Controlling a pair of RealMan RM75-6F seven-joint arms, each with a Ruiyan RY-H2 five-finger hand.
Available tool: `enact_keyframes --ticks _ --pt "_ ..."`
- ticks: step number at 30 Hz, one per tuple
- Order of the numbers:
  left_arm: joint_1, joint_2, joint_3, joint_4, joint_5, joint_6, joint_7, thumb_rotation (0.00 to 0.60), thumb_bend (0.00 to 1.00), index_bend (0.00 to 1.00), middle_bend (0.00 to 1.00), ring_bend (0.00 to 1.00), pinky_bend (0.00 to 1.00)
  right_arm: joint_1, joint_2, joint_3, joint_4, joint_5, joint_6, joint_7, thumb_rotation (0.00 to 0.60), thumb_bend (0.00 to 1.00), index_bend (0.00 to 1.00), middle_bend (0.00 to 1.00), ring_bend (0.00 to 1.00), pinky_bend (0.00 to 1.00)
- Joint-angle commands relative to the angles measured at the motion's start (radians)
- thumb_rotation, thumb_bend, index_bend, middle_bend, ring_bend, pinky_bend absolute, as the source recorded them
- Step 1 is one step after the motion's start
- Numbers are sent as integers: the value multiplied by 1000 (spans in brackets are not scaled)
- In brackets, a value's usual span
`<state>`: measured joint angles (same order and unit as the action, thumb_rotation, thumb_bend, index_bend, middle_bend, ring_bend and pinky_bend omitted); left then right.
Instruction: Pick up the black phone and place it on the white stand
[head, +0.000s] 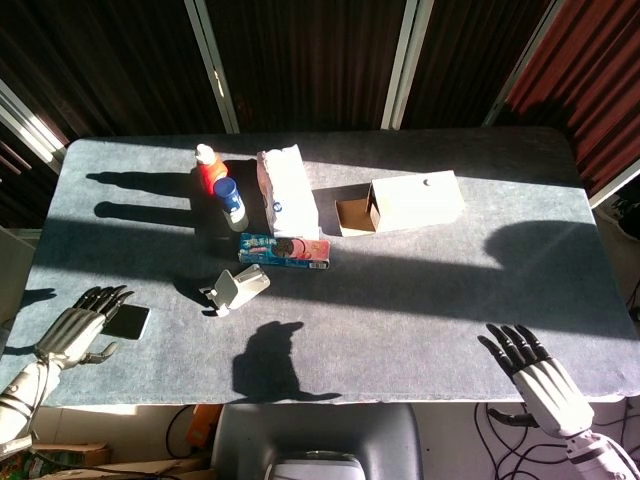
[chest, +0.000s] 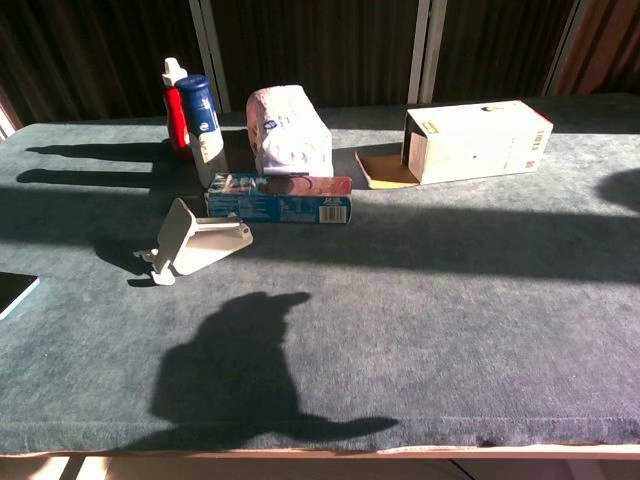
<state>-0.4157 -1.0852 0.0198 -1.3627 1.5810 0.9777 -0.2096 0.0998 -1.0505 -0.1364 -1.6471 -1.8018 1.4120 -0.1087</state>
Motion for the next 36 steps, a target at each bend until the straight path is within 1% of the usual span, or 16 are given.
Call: enact_keyframes --ticks 1,4,8,11,21,33,35,36 --pt "-52 -12 16 96 -26 -102 20 600 350 0 0 0 0 6 -6 -2 -7 0 -16 -13 600 234 0 0 0 0" --pt "-66 -7 17 84 -88 -178 87 600 341 0 0 0 0 11 -8 -4 -11 1 -29 -20 600 234 0 0 0 0" --pt "-76 -20 18 70 -123 -209 142 600 318 0 0 0 0 15 -15 -3 -16 6 -43 -37 600 234 0 0 0 0" --pt "-86 -41 17 71 -142 -234 147 600 307 0 0 0 0 16 -18 -4 -18 8 -49 -45 600 234 0 0 0 0" --pt "-134 -136 5 142 -184 -298 164 600 306 0 0 0 0 18 -16 -7 -19 8 -51 -45 600 234 0 0 0 0" --pt "-167 -146 8 165 -270 -371 254 600 308 0 2 0 0 18 -13 -5 -17 11 -45 -35 600 234 0 0 0 0" --pt "-173 -147 9 168 -291 -385 273 600 308 6 63 1 0 19 -14 -6 -17 12 -48 -39 600 235 0 0 0 0" --pt "-174 -148 8 167 -298 -388 278 600 308 48 162 23 0 19 -15 -6 -18 13 -49 -41 600 234 0 0 0 0"
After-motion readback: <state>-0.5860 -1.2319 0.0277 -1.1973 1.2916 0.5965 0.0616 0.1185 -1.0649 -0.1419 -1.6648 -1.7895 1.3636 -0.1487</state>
